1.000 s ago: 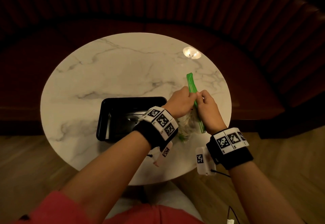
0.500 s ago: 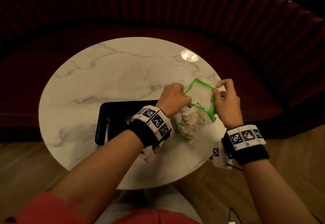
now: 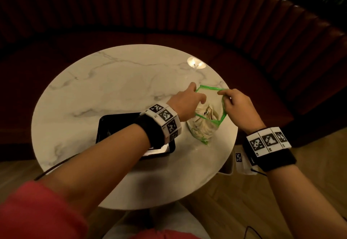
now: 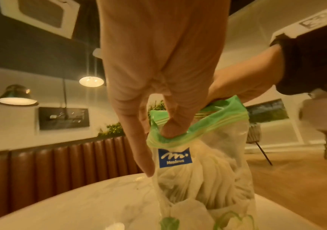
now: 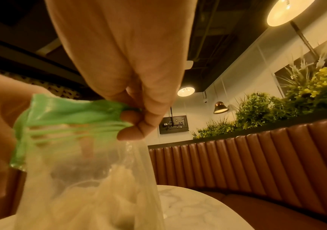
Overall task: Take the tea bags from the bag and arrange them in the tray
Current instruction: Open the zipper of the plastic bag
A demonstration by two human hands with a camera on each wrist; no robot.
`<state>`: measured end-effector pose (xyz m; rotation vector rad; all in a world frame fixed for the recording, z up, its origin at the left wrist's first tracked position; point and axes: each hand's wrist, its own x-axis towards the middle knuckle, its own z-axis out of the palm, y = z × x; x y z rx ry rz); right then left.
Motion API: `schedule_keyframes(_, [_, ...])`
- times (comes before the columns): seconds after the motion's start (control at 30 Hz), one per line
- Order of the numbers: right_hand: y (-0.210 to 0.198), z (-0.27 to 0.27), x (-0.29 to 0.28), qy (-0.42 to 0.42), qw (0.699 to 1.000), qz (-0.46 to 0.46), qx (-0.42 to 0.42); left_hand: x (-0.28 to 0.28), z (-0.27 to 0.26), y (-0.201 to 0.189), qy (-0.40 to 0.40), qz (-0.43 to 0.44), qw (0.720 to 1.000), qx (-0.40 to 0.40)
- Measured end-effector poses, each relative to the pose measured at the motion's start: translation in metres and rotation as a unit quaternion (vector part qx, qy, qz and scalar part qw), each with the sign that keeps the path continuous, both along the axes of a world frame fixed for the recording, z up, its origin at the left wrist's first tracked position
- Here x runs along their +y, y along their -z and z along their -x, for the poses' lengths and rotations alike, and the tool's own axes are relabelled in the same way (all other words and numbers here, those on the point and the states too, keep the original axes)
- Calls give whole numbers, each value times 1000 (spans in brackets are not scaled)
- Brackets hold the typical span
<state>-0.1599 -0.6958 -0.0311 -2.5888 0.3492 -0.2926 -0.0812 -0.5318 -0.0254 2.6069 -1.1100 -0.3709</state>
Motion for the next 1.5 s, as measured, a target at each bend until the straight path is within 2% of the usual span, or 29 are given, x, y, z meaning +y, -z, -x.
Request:
schedule_keyframes(0.1, [-3,3,0,9,1000,-1,12,-5,-11,2,-60,30,996,64])
schedule_keyframes(0.23, [-8,10,-1,-17,997,-59,44,-17,-14,3,-133,137,981,35])
schedule_keyframes(0.43, [-13,1,-11,-29,991,110,75,-30,-11,3,-12,144,987,77])
schedule_keyframes(0.57, [-19,-23,-17,-66,985,131,89,-31,-12,1,12,160,984,78])
schedule_keyframes(0.7, [-15,-46,-26,-54,983,137,107,-21,-14,4,-7,149,988,29])
schedule_keyframes(0.8, [-14,-59,-30,-44,987,130,86,-13,-11,8,-18,91,995,20])
schedule_keyframes(0.9, [-16,-69,-32,-23,991,121,47,-4,-16,3,-36,11,997,73])
schedule_keyframes(0.97, [-19,-73,-35,-9,994,110,19,3,-24,-4,-82,32,988,125])
schedule_keyframes(1.0, [-21,-73,-37,-4,994,109,1,5,-30,-7,-104,48,985,126])
schedule_keyframes(1.1, [-20,-72,-38,-7,992,101,-72,4,-44,-16,-141,80,983,80])
schedule_keyframes(1.27, [14,-41,-23,-10,990,75,-118,-3,-33,1,-98,39,994,-37])
schedule_keyframes(1.33, [39,-21,-15,-14,993,64,-100,1,-19,20,-77,31,996,-26])
schedule_keyframes(1.5, [82,28,1,15,994,-53,-96,9,16,57,-44,46,997,52])
